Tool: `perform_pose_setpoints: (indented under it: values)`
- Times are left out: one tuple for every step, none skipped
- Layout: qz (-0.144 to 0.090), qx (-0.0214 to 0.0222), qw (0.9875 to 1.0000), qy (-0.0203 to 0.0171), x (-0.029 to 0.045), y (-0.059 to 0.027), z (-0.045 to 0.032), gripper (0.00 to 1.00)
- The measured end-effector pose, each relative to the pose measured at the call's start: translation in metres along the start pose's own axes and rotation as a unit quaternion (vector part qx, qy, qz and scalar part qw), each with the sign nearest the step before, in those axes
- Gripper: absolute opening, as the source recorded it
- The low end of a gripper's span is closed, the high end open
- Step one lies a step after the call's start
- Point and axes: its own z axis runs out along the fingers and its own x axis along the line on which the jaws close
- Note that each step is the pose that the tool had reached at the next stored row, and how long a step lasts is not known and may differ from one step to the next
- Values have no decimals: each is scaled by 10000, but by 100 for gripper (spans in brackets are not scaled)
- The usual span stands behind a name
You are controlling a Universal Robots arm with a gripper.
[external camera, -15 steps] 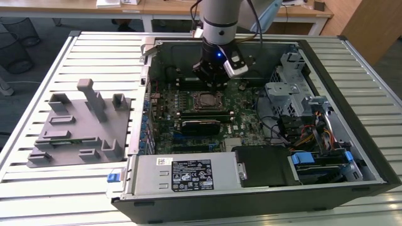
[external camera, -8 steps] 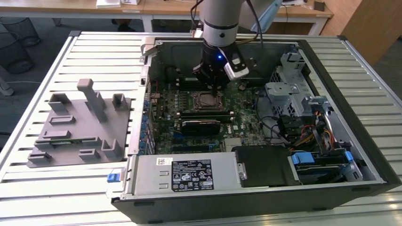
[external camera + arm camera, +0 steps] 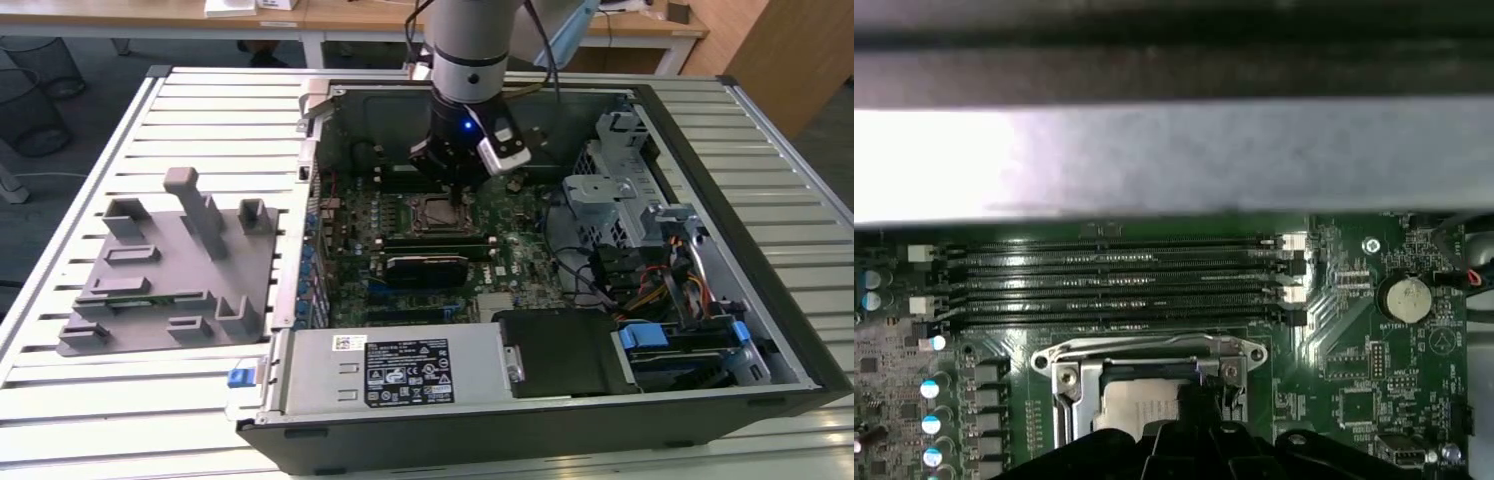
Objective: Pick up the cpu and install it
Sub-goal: 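Install the second cpu locking lever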
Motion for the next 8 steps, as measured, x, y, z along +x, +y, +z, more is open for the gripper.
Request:
perform_pose_setpoints:
  values:
    - [1,-5,10000,0,0,0,-31,11]
    - [1,-6,10000,0,-1,-1,-70,11]
    - [1,-6,10000,0,-2,-1,-113,11]
    - [0,-7,10000,0,-3,-1,-160,11]
    - [0,-6,10000,0,-4,-1,-205,11]
    - [0,-6,10000,0,-4,-1,-240,11]
    - [0,-10,10000,1,-5,-2,-263,11]
    - [0,-25,10000,1,-6,-5,-271,11]
